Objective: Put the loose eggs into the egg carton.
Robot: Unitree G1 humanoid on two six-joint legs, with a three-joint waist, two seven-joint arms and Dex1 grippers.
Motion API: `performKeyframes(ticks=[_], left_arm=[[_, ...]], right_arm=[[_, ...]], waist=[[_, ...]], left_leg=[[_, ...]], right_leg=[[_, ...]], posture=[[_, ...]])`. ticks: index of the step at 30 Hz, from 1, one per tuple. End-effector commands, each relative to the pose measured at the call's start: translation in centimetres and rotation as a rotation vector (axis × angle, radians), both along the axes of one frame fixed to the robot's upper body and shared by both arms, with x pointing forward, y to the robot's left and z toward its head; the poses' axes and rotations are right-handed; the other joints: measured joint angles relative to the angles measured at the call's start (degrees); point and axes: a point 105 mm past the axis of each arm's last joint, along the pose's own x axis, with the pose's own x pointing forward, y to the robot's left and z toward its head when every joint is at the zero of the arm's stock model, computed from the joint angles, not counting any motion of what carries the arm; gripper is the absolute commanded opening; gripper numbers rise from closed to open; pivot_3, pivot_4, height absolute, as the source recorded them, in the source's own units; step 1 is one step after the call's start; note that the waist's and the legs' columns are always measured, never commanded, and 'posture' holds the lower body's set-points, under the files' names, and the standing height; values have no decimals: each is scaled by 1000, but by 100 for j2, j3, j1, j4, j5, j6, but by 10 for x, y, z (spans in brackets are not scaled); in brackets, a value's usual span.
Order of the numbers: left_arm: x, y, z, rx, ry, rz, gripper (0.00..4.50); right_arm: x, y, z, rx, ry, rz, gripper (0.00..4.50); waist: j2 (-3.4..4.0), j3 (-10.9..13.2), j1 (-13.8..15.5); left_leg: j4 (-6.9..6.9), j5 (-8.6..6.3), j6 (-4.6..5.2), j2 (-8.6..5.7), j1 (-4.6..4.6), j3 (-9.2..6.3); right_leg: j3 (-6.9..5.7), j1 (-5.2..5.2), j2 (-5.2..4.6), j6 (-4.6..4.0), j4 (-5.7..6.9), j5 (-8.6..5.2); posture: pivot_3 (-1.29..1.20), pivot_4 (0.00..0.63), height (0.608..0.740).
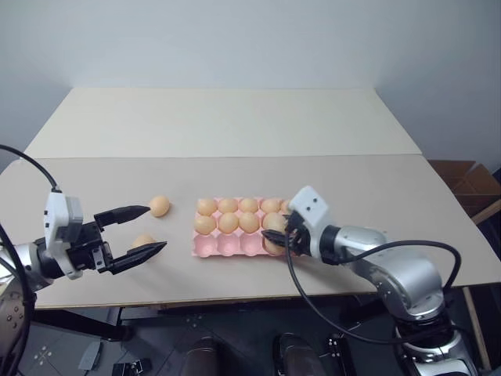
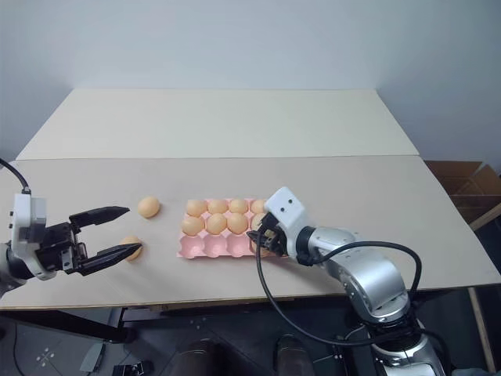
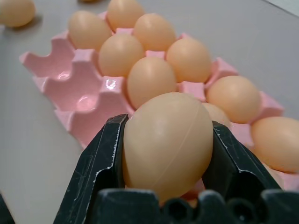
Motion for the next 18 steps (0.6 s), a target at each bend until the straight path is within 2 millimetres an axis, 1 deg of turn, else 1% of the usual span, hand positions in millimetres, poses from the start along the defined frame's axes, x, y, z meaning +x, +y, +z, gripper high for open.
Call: performKeyframes(ticks=[1,5,8,10,11,12,13,15,16,18], left_arm=[[1,1,12,12,-43,-2,4500],[1,0,12,11,-42,-6,4500],[1,-1,12,11,-42,-8,4500],[1,-1,12,11,-42,-8,4500],[1,-1,12,12,-41,-9,4500],[1,-1,11,12,-41,-9,4500],[0,-1,12,12,-42,-9,4500],[0,0,13,13,-44,-6,4500],[0,1,13,13,-44,-4,4500],[0,3,12,16,-40,2,4500]], right_arm=[[-1,17,7,-3,-59,35,1983],[3,27,8,0,-66,43,1983],[3,30,6,-11,-61,52,1983],[5,31,4,-20,-59,44,2697],[5,30,5,-20,-61,43,2944],[6,30,7,-17,-64,42,3284],[6,29,11,-9,-74,41,3700],[5,28,21,18,-85,51,4370],[4,26,25,29,-89,59,4440],[4,21,29,25,-107,71,4440]], waist=[[-1,0,-6],[-1,-1,-8],[-1,-1,-8],[-1,-1,-8],[-1,0,-8],[-1,0,-8],[-1,-1,-8],[-1,0,-8],[0,0,-8],[0,0,-7]], left_leg=[[1,0,0,0,2,0],[1,0,0,3,1,0],[-5,0,0,4,0,-2],[-8,0,-1,4,-1,-2],[-8,0,-1,4,-2,-2],[-9,0,-1,3,-2,-2],[-9,0,-1,3,-2,-2],[-9,0,-1,3,-2,-2],[-9,0,-1,3,-1,-2],[-9,0,-1,4,-1,-2]], right_leg=[[1,0,0,0,2,0],[0,-6,7,6,12,5],[-2,-7,9,5,11,3],[-3,-7,9,5,8,3],[-3,-7,8,5,7,3],[-3,-7,8,5,6,3],[-3,-7,7,5,6,3],[-3,-7,7,5,6,3],[-3,-7,8,5,6,3],[-3,-7,8,5,6,3]], posture=[[0,150,740],[0,150,740],[0,150,740],[0,150,740],[0,150,740],[0,150,740],[0,150,740],[0,150,740],[0,150,740],[0,150,740]])
